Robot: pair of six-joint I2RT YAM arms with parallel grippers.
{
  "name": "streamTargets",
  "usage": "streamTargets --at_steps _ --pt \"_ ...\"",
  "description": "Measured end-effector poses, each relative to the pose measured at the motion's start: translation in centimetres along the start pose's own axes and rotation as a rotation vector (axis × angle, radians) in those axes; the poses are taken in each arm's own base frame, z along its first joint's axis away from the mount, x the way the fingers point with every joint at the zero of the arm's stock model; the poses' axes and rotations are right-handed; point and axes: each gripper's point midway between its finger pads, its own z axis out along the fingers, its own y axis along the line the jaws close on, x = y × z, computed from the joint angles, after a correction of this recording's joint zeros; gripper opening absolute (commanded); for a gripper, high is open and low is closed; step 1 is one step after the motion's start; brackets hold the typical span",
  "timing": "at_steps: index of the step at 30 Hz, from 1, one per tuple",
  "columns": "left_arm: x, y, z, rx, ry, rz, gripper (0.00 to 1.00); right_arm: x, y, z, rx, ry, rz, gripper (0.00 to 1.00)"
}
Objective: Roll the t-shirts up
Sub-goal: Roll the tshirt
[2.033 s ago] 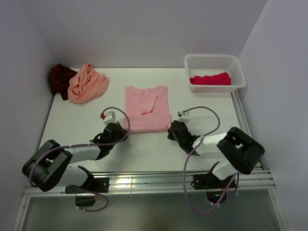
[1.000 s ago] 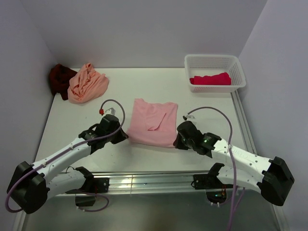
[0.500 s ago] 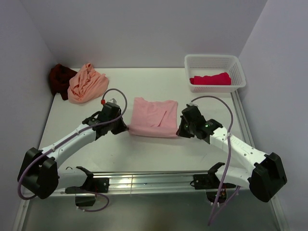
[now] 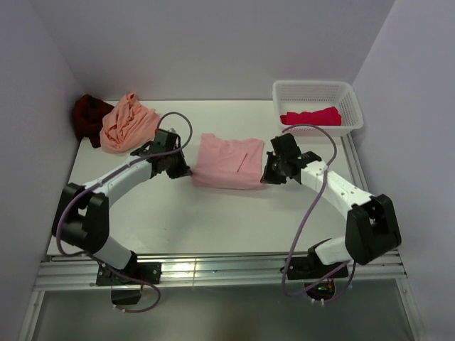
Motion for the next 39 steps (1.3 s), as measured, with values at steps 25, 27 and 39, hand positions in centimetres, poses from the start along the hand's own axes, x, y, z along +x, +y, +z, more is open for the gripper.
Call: streamTargets --at_steps 25,27,39 --pt "-10.0 -0.1 12.9 -0.015 0.077 -0.022 0.0 -11.0 -1.1 12.1 0.111 0.027 0.115 0.0" --pt "-10.1 -0.2 13.2 -0.012 0.076 -0.022 0.0 -10.5 -1.5 12.7 0.128 0.041 0.119 0.0" --pt "-5.5 1.6 9.9 -0.025 0.036 -0.012 0.0 -3.5 -1.0 10.1 0.133 0.014 0.047 0.0"
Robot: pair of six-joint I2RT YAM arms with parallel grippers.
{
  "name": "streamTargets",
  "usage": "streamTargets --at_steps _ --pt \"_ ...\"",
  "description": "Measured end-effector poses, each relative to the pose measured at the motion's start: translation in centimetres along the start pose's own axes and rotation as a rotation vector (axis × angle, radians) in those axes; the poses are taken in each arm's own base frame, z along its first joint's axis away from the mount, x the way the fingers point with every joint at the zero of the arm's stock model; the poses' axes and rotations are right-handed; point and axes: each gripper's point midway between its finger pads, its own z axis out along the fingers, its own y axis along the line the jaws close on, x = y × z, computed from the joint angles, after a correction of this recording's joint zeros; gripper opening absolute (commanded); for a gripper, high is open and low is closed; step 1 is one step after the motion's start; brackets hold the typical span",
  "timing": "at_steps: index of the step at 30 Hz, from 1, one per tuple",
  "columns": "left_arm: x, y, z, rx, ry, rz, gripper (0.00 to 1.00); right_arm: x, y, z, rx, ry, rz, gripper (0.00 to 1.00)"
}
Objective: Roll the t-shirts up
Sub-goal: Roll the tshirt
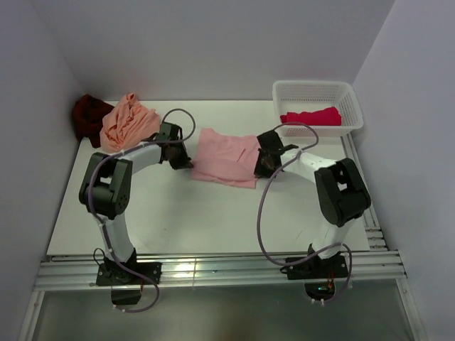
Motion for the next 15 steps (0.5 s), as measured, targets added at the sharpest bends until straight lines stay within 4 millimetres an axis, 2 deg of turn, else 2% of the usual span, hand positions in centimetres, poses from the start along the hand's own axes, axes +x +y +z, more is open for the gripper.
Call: streamTargets --at_steps 5,10,15 --pt "4.9 1.0 -4.4 0.004 0.001 0.012 0.0 2.3 -1.6 -2.6 -0.019 -0.023 0.016 0.0" --pt "8.6 1.1 -8.2 0.063 -0.046 0.005 0.0 5.0 -2.3 -5.5 -0.069 -0.085 0.017 0.0" --pt "10.7 1.2 -10.5 0.093 -0.096 -0.009 0.0 7.2 -2.6 -6.9 -0.098 -0.119 0.013 0.0"
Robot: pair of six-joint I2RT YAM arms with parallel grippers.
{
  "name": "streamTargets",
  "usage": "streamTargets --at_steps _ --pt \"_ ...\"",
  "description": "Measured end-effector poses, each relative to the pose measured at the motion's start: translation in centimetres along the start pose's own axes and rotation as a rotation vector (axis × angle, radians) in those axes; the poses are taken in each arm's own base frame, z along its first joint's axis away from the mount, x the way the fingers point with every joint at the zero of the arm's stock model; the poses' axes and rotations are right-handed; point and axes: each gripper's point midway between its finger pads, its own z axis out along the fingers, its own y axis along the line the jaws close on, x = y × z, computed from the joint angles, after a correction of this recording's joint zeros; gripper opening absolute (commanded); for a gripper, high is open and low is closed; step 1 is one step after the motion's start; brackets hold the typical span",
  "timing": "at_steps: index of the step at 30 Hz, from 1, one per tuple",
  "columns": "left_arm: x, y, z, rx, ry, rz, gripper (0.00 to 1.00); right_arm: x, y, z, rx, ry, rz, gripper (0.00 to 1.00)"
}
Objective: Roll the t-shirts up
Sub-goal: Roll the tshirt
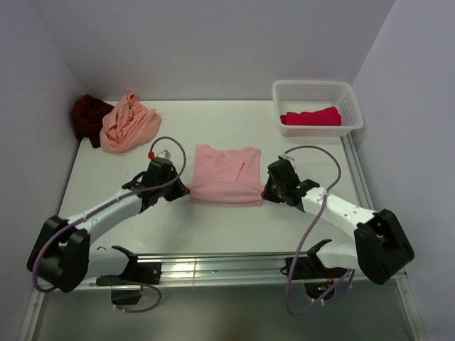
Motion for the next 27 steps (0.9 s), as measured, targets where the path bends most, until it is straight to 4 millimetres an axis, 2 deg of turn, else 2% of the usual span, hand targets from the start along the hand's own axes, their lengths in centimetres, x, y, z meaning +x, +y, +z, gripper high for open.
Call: streamTargets --at_steps 5,13,20,27 --pt "3.1 -0.2 -2.4 0.059 -0.04 0.003 0.0 2.4 -0.5 -1.9 -0.051 -0.061 0.024 0.0" --pt "8.7 2.0 -2.0 0.005 0.023 -0.003 0.0 5.5 -0.9 -2.6 -0.068 -0.065 0.055 0.0" --pt "10.3 2.7 -2.0 -0.03 0.034 -0.014 0.0 9.3 -2.3 -2.1 -0.006 0.013 0.048 0.0" --pt "10.6 3.2 -3.0 -0.034 0.04 -0.025 0.0 10.1 -2.4 -3.1 -0.016 0.028 0.071 0.0"
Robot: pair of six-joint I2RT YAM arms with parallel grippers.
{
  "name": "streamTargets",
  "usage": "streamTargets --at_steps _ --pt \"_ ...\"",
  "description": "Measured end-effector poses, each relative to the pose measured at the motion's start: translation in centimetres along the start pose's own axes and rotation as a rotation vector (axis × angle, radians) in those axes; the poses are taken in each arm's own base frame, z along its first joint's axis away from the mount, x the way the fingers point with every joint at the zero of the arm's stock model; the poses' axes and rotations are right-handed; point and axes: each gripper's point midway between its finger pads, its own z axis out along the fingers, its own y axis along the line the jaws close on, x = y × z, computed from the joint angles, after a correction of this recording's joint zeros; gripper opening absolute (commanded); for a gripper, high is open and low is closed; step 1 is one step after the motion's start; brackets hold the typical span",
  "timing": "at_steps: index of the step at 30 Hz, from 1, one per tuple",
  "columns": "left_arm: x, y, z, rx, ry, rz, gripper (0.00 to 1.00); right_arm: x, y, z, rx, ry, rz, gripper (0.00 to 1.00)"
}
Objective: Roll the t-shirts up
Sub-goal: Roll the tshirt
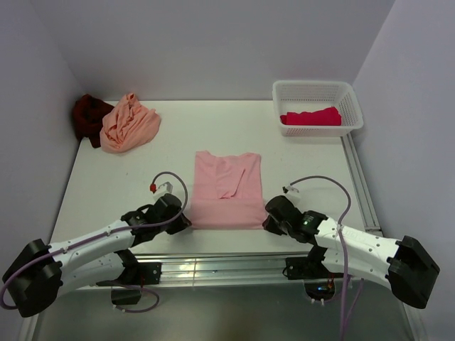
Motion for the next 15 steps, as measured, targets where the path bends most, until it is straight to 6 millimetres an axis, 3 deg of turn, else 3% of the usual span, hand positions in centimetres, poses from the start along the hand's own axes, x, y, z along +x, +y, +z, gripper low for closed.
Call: streamTargets --at_steps 15 --pt "-0.2 -1.9 -2.7 0.062 0.037 0.0 0.0 0.5 -0.6 -1.2 0.024 0.042 -0.016 0.0"
